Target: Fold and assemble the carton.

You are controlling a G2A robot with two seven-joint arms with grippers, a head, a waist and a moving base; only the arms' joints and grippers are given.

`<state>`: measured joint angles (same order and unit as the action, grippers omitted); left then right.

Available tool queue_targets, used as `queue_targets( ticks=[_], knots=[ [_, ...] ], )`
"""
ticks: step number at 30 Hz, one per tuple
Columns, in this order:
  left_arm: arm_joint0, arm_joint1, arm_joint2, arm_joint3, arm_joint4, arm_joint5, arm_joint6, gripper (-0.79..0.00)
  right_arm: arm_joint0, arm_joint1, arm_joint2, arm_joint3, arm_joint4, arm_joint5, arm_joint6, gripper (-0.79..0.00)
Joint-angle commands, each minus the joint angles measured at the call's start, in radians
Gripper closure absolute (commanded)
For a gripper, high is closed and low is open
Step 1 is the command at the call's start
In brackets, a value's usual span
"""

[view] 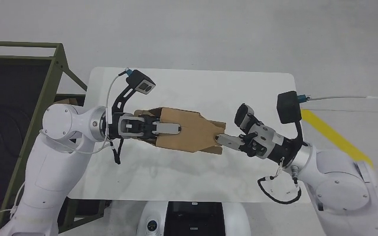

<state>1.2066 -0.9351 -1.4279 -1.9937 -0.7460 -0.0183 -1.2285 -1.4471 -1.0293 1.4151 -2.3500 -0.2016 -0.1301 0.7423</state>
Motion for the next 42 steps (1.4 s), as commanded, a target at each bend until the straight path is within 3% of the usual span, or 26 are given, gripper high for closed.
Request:
queue_targets(
  ticks=[1, 16, 42],
  knots=[
    [0.002, 0.000, -0.002, -0.004, 0.002, -0.004, 0.003, 0.000, 0.000, 0.001, 0.000, 0.000, 0.007, 0.018, 0.016, -0.785],
    [0.013, 0.001, -0.001, -0.018, 0.014, -0.006, 0.004, 0.000, 0.041, 0.002, -0.045, 0.024, 0.047, 0.097, 0.087, -0.785],
    [0.003, 0.000, -0.001, 0.004, 0.006, -0.011, 0.001, 0.000, 0.143, -0.003, -0.142, 0.065, 0.063, 0.141, 0.102, -0.619]
  ],
)
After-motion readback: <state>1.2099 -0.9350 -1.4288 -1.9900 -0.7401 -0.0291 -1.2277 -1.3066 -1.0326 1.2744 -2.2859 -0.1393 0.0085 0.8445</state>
